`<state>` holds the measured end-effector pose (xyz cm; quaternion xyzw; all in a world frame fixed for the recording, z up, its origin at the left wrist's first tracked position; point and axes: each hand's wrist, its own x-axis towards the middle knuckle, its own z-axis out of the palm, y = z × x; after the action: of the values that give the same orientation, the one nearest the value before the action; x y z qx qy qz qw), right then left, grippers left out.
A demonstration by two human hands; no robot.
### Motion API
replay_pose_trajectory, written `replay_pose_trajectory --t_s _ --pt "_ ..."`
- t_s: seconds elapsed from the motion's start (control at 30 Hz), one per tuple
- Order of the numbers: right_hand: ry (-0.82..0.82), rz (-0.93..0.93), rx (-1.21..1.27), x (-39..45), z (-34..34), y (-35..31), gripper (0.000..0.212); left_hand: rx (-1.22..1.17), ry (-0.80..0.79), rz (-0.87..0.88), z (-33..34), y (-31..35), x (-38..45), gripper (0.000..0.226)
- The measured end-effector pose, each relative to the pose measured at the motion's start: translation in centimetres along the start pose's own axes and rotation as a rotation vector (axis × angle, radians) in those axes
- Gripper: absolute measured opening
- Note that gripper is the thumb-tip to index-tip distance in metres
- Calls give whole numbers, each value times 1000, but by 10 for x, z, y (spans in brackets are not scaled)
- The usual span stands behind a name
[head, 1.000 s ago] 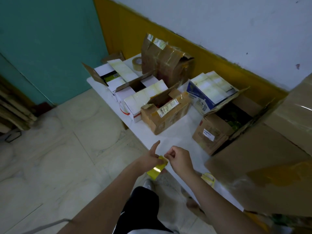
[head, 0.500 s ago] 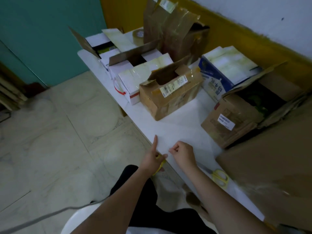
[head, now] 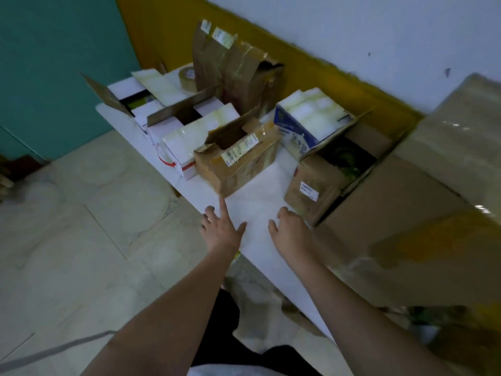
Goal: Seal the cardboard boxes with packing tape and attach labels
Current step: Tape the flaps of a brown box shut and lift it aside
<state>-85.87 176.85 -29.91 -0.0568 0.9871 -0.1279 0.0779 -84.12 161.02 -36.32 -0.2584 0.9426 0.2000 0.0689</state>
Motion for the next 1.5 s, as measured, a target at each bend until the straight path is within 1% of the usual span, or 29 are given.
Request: replay_pose_trajectory --t_s 0.07,0.17,0.27,0.3,0.37,0.4,0.43,0.47,0.5,0.57,0.6,0.63,0.67,0.73,0.8,0.87,0.93,1.0,1.03,1.07,1.13,1.17,1.27,1.33,1.4,1.47,1.5 --pt "25 -35 41 -15 -32 -3 36 -82 96 113 -33 13 -14 86" --pt "110 -86 152 -37 -92 -6 36 -218 299 396 -74 45 -35 57" --pt "209 -167 282 -62 -162 -4 34 -312 451 656 -109 92 -56 46" --pt "287 -200 293 -71 -186 -1 33 -337 491 728 -119 110 -64 42" --pt "514 -236 222 -88 -232 16 29 -390 520 830 -138 147 -80 35" --pt "607 -219 190 -96 -254 29 28 -422 511 864 -148 165 -90 33" --pt "645 -180 164 -104 -273 45 30 -450 506 899 -158 182 -100 31" --pt "627 -131 125 -110 -289 63 37 -467 509 936 -166 198 -109 30" --pt "556 -77 76 -115 -300 83 45 -469 512 969 -173 212 -117 30" --pt "310 -3 -4 -122 -308 117 59 -436 492 1011 -180 235 -129 30" --pt "194 -10 -23 -124 -305 128 65 -416 469 1031 -181 243 -133 30" --pt "117 -37 -40 -127 -300 136 69 -398 444 1053 -180 249 -136 30" --pt "87 -64 -66 -128 -293 139 72 -375 419 1074 -178 255 -137 31" --pt "125 -79 -121 -130 -281 139 71 -310 374 1110 -176 262 -138 32" --pt "153 -66 -151 -129 -275 132 68 -239 328 1115 -176 270 -136 33" --pt "157 -85 -106 -129 -276 131 65 -184 257 1092 -179 281 -134 38" --pt "171 -127 36 -128 -286 134 59 -133 185 1060 -181 294 -130 43" --pt "197 -130 211 -126 -300 142 52 -84 136 1033 -184 309 -125 49" --pt "202 -98 223 -121 -305 149 56 -65 113 1016 -186 316 -123 53" --pt "187 -33 178 -116 -308 156 66 -45 80 991 -187 323 -119 58" --pt "147 162 81 -102 -309 168 90 -15 -6 940 -189 340 -112 72" --pt "154 256 60 -94 -309 173 98 -8 -62 913 -189 350 -108 80" --pt "209 505 61 -66 -317 188 114 -35 -250 798 -194 383 -96 101" --pt "200 681 126 -43 -330 205 121 -55 -367 694 -197 406 -90 111" --pt "178 833 240 -23 -344 221 133 -40 -444 629 -200 428 -84 117" --pt "200 905 423 -10 -352 231 142 -38 -478 625 -204 445 -79 113" --pt "225 916 485 -6 -352 233 144 -31 -483 649 -205 451 -77 106"
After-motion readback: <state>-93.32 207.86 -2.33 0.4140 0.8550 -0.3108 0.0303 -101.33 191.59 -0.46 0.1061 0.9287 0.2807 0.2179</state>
